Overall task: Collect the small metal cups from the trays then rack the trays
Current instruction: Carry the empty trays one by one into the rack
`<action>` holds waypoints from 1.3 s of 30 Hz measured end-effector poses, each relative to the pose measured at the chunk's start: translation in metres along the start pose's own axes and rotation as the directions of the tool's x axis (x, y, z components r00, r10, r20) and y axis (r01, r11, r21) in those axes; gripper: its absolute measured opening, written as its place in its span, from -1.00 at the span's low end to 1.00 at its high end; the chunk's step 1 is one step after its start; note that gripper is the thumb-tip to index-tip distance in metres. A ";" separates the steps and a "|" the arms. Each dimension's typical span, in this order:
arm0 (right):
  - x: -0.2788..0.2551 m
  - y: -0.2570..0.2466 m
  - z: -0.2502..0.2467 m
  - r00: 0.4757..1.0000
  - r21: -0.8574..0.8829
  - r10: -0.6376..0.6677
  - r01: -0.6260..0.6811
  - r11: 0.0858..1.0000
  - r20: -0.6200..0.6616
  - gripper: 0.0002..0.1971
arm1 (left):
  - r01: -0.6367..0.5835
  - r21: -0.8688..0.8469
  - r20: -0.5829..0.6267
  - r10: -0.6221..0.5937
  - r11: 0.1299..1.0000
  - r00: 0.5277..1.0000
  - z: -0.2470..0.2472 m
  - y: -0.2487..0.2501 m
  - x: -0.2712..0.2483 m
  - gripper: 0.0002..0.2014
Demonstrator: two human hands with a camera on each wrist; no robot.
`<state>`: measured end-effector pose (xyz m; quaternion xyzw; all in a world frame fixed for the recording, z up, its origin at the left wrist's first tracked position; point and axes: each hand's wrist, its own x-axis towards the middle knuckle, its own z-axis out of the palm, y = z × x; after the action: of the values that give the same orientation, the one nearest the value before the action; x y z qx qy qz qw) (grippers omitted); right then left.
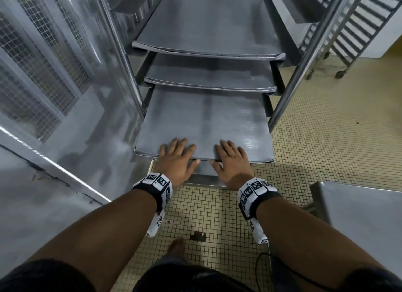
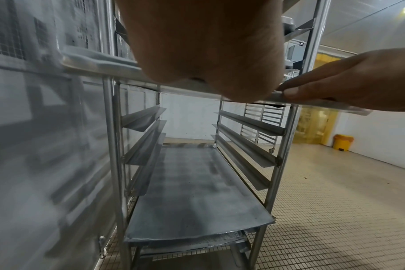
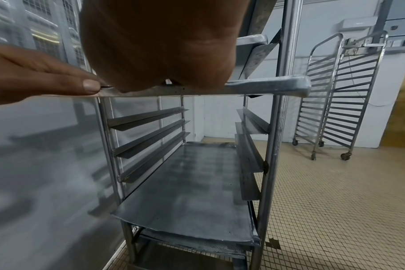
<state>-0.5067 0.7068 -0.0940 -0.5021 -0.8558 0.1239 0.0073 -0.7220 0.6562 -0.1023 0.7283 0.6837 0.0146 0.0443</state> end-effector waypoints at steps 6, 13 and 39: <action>0.037 0.003 -0.007 1.000 0.018 0.024 -0.024 1.000 0.020 -0.34 | -0.008 -0.003 0.000 0.008 1.000 1.000 -0.004 -0.017 0.037 -0.33; 0.081 0.010 -0.013 0.999 0.056 0.030 -0.029 0.998 -0.012 -0.34 | -0.002 -0.016 0.001 0.002 1.000 1.000 -0.006 -0.037 0.082 -0.35; 0.170 0.040 -0.025 0.991 0.095 0.057 -0.046 0.994 -0.123 -0.42 | 0.013 -0.048 0.043 -0.010 0.999 0.999 -0.020 -0.061 0.176 -0.38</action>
<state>-0.5531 0.8767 -0.0978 -0.5300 -0.8338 0.1317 0.0810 -0.7732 0.8365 -0.0941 0.7232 0.6863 0.0156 0.0764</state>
